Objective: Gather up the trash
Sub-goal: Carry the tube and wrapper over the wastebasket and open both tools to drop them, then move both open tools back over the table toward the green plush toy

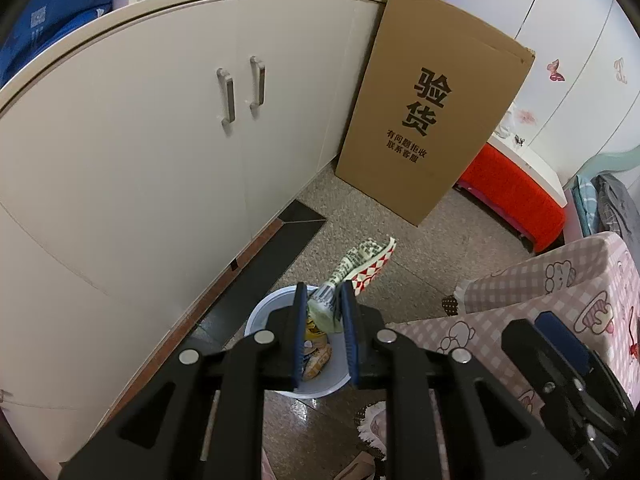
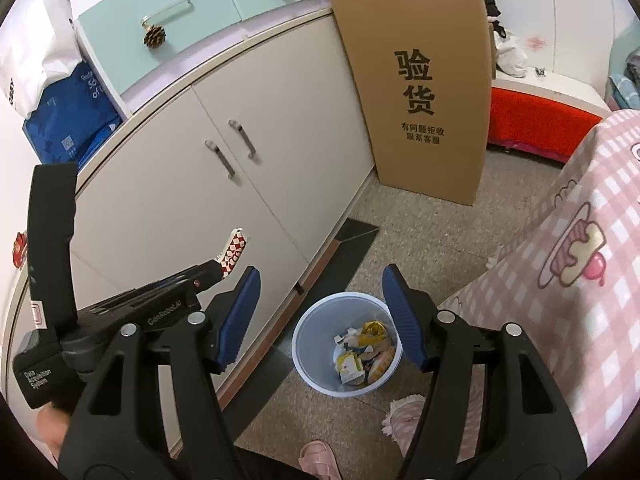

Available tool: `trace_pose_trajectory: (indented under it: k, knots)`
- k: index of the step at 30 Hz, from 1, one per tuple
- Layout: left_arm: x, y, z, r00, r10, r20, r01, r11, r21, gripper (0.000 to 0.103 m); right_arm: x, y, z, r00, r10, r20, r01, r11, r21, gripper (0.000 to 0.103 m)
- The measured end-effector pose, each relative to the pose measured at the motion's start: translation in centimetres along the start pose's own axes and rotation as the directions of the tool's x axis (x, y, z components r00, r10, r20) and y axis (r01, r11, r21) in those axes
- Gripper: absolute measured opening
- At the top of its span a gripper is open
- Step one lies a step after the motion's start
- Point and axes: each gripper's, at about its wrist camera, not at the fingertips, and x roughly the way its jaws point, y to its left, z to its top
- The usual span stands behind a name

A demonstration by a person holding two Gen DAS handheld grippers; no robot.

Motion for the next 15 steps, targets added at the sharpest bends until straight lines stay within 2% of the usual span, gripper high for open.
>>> trace_pose_trajectory:
  k: [4, 6, 7, 8, 15]
  knots:
    - [0.1, -0.4, 0.1, 1.000, -0.002, 0.001, 0.002, 1.000, 0.000, 0.021, -0.1, -0.3, 0.1, 1.000, -0.005, 0.005, 0.004, 1.000, 0.016, 0.063]
    - [0.4, -0.5, 0.2, 1.000, 0.010, -0.012, -0.010, 1.000, -0.001, 0.036, -0.1, -0.5, 0.0, 1.000, -0.005, 0.004, 0.005, 1.000, 0.022, 0.064]
    - [0.6, -0.5, 0.2, 1.000, 0.015, -0.021, -0.015, 1.000, -0.007, 0.051, -0.2, -0.5, 0.0, 1.000, -0.006, 0.004, 0.006, 1.000, 0.025, 0.064]
    - [0.6, -0.4, 0.2, 1.000, 0.014, -0.023, -0.015, 1.000, -0.011, 0.057, -0.2, -0.6, 0.0, 1.000, -0.005, 0.002, 0.005, 1.000, 0.028, 0.064]
    - [-0.4, -0.1, 0.0, 1.000, 0.012, -0.017, -0.012, 1.000, -0.025, 0.060, -1.5, -0.9, -0.1, 1.000, -0.001, 0.013, 0.001, 0.999, 0.044, 0.064]
